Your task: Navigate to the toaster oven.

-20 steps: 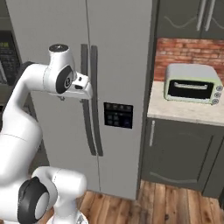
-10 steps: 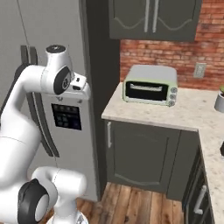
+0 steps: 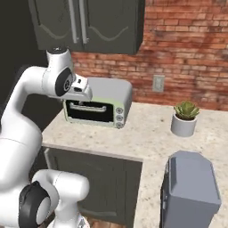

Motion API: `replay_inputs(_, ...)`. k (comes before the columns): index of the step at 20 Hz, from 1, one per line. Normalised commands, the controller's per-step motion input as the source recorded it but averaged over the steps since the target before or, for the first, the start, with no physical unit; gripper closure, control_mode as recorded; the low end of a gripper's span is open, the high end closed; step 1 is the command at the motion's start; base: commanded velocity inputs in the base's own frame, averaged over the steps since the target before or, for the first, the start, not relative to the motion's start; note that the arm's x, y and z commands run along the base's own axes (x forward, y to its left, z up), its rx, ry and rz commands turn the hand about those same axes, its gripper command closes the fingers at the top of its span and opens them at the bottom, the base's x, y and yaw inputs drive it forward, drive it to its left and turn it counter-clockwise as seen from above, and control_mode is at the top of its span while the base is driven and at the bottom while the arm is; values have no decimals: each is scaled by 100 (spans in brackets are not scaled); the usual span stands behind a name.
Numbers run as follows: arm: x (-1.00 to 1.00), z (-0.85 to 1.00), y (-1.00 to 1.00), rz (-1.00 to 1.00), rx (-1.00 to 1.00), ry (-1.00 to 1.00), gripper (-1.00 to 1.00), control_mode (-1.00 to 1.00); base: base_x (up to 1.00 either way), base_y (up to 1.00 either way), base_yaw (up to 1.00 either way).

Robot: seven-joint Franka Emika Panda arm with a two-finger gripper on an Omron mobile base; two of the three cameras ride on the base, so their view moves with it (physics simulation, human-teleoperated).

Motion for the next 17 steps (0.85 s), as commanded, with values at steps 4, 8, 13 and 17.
replay_inputs(4, 0, 0, 0, 0, 0, 0, -100, 100, 100, 2, -27)
replay_inputs(8, 0, 0, 0, 0, 0, 0, -100, 100, 80, 2, -23)
replay_inputs(13, 0, 0, 0, 0, 0, 0, -100, 100, 12, 0, -5)
replay_inputs(17, 0, 0, 0, 0, 0, 0, -100, 100, 0, 3, 0)
